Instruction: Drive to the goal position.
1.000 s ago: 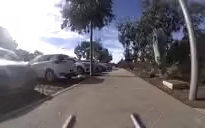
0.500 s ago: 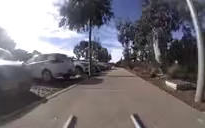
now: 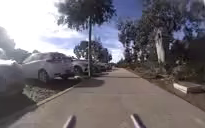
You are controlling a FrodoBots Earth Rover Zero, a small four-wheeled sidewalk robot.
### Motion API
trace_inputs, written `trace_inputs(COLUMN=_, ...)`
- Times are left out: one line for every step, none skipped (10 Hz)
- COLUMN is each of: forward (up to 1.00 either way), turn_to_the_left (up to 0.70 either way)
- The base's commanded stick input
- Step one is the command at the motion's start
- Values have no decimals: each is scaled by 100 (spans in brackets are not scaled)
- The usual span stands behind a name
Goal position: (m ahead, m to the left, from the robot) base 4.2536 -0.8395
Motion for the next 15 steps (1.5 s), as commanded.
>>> trace_inputs(forward=100, turn_to_the_left=0)
trace_inputs(forward=100, turn_to_the_left=0)
trace_inputs(forward=100, turn_to_the_left=0)
trace_inputs(forward=100, turn_to_the_left=0)
trace_inputs(forward=100, turn_to_the_left=0)
trace_inputs(forward=100, turn_to_the_left=0)
trace_inputs(forward=100, turn_to_the_left=0)
trace_inputs(forward=100, turn_to_the_left=0)
trace_inputs(forward=100, turn_to_the_left=0)
trace_inputs(forward=100, turn_to_the_left=0)
trace_inputs(forward=100, turn_to_the_left=0)
trace_inputs(forward=100, turn_to_the_left=-4)
trace_inputs(forward=100, turn_to_the_left=-21)
trace_inputs(forward=100, turn_to_the_left=-38)
trace_inputs(forward=100, turn_to_the_left=-40)
